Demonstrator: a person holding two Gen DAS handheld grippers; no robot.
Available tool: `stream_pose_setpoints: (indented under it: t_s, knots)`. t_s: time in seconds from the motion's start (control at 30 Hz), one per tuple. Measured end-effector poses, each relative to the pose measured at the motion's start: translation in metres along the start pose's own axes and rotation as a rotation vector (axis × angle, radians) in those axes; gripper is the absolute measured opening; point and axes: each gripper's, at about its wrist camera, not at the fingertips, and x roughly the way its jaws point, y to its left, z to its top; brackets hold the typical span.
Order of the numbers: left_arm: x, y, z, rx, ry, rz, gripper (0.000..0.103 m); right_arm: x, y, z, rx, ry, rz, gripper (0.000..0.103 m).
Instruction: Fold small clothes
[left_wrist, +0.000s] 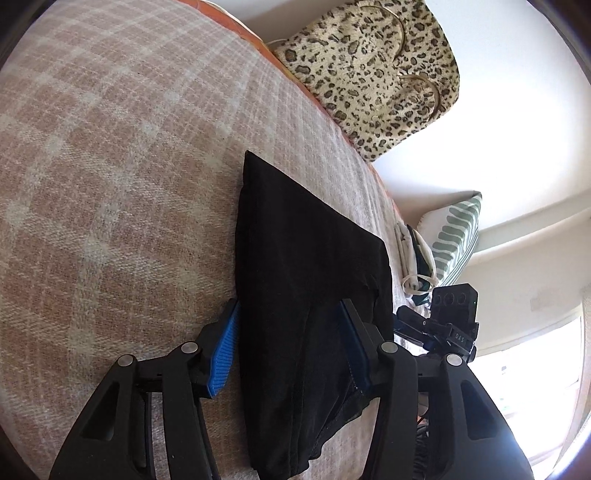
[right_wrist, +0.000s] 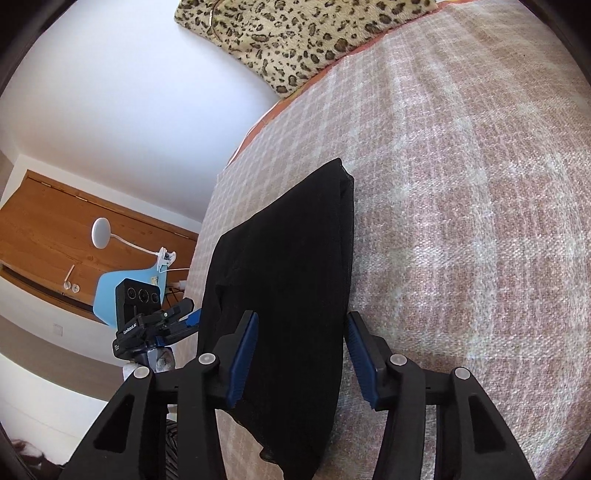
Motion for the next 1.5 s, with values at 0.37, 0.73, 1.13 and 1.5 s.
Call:
stream_pose_setpoints:
  t_s: [0.37, 0.73, 1.13, 1.5]
  knots:
    - [0.021, -0.006, 0.013, -0.012, 0.010, -0.003, 0.030, 0.022, 0.013, 0.006, -0.005, 0.016, 0.031, 0.046]
    - [0.027, -0.037, 0.010, 0.121, -0.044, 0.117, 0.009, 0.022, 0.027, 0.006, -0.056, -0.022, -0.071, 0.011]
    - [0.016, -0.054, 0.008, 0.203, -0.085, 0.146, 0.008, 0.007, 0.071, 0.007, -0.217, -0.083, -0.126, 0.010]
    - [-0.005, -0.034, 0.007, 0.125, -0.041, 0.158, 0.027, 0.000, 0.010, 0.019, -0.031, -0.058, -0.092, 0.051]
